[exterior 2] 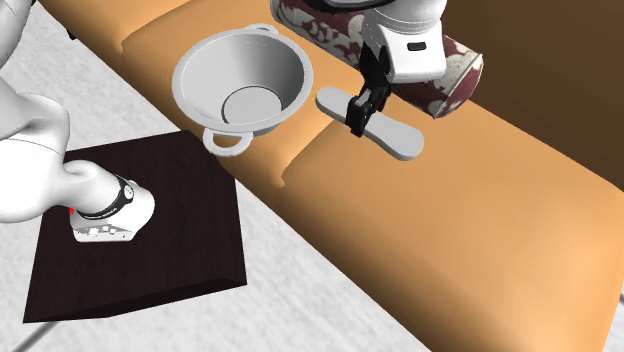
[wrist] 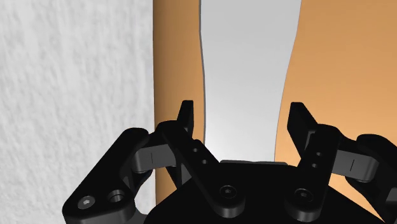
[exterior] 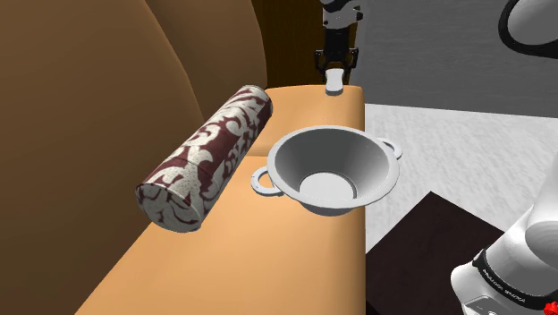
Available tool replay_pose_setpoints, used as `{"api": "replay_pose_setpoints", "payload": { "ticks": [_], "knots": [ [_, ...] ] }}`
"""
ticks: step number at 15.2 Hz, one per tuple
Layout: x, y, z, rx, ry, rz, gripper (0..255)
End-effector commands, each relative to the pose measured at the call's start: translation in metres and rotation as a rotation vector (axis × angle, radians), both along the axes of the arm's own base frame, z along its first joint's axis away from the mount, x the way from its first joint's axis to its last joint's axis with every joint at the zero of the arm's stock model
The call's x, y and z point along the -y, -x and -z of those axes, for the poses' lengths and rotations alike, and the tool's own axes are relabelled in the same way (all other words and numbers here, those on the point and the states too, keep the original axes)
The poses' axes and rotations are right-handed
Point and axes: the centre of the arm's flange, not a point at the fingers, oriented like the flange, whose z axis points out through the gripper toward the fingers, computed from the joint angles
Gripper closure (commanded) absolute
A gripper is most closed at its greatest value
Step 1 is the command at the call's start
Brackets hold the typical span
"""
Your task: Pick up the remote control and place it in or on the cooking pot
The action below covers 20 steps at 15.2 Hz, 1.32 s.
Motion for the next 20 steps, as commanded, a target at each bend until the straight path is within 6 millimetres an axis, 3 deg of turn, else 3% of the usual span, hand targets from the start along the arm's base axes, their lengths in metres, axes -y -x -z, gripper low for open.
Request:
{"api": "replay_pose_setpoints", "payload": {
  "ticks": [1,20],
  "knots": [
    [-0.018,0.018,0.001,0.000,0.000,0.001,255],
    [-0.205,0.184,-0.004,0.000,0.000,0.001,255]
  ]
}}
